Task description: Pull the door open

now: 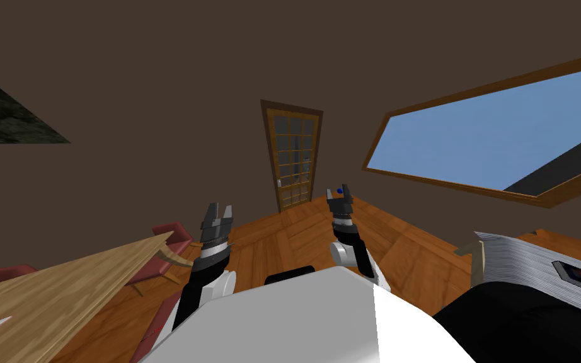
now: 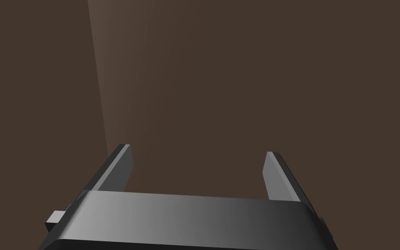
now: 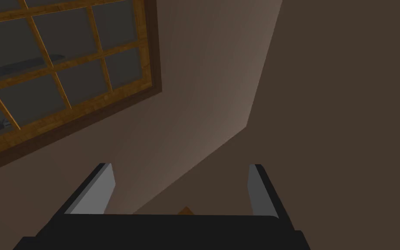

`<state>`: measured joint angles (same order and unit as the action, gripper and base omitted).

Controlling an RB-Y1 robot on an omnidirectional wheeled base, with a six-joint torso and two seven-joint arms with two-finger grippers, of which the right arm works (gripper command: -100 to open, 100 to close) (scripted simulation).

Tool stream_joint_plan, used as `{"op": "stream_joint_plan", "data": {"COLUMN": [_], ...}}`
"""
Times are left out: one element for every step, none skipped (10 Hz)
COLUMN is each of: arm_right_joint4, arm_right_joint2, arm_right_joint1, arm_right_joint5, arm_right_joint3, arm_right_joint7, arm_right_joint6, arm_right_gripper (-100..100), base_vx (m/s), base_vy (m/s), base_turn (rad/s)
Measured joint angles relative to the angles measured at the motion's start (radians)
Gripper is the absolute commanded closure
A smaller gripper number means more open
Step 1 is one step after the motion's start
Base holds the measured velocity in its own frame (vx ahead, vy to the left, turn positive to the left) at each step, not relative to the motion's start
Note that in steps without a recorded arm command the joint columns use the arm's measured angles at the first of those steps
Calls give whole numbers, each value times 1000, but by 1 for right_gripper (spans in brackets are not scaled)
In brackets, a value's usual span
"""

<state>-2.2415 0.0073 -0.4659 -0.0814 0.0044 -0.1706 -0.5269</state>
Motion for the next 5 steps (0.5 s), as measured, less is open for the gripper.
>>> {"op": "stream_joint_plan", "data": {"arm_right_joint4": [15,38,67,96,115], "arm_right_joint2": [-5,-10,-17,-23,-27], "arm_right_joint1": [11,15,26,36,42], "arm_right_joint5": [-5,-9,-15,-22,-27], "arm_right_joint3": [-2,0,-2,-2,-2], "arm_right_joint7": [-10,-25,-43,-62,-79], "arm_right_joint6": [1,-6,-13,-21,-25], "arm_right_gripper": [-100,-100,-100,-100,-100], "base_vx": [83,104,121,113,106], "base_vy": [9,15,33,22,3], "base_turn": [166,95,99,84,111]}}
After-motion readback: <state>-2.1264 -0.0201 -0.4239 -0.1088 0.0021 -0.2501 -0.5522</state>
